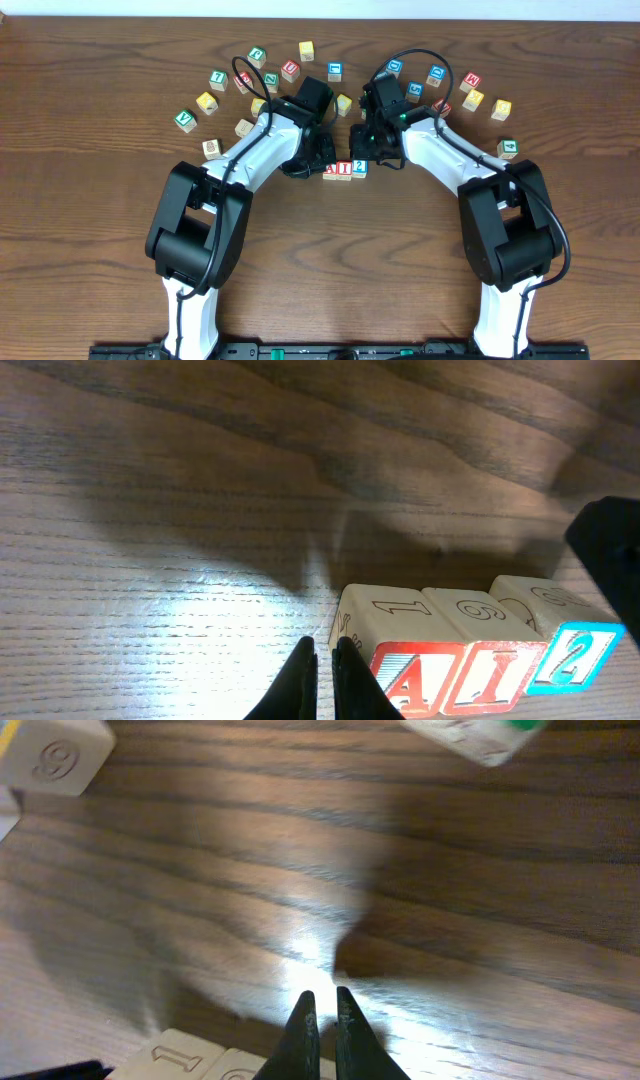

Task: Spell out AI2

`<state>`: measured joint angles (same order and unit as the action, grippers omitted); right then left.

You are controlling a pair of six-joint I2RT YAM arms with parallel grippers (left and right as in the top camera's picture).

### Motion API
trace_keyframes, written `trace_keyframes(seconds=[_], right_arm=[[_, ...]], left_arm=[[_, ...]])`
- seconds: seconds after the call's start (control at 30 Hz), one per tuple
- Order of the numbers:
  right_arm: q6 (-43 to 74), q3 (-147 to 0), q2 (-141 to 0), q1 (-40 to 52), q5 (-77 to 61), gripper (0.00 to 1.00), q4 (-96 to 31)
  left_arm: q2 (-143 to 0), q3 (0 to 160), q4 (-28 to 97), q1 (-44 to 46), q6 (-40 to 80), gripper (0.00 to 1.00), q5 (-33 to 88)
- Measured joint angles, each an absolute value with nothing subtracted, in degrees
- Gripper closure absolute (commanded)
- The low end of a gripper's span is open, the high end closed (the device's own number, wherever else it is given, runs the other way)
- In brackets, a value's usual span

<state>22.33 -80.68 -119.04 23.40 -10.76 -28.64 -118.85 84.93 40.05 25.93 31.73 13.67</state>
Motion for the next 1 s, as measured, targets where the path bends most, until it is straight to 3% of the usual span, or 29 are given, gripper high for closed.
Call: trace_keyframes(seconds=[0.87, 1.0], right_arm=[[19.86, -80.68, -119.07, 24.25, -12.53, 0.99, -31.07], [19.84, -80.68, -119.09, 24.25, -12.71, 0.95, -31.00]], left_arm=[[-118.85, 84.93, 40.05, 25.93, 31.73, 0.92, 13.67], [-118.85, 84.93, 40.05, 25.93, 31.73, 0.92, 13.69]])
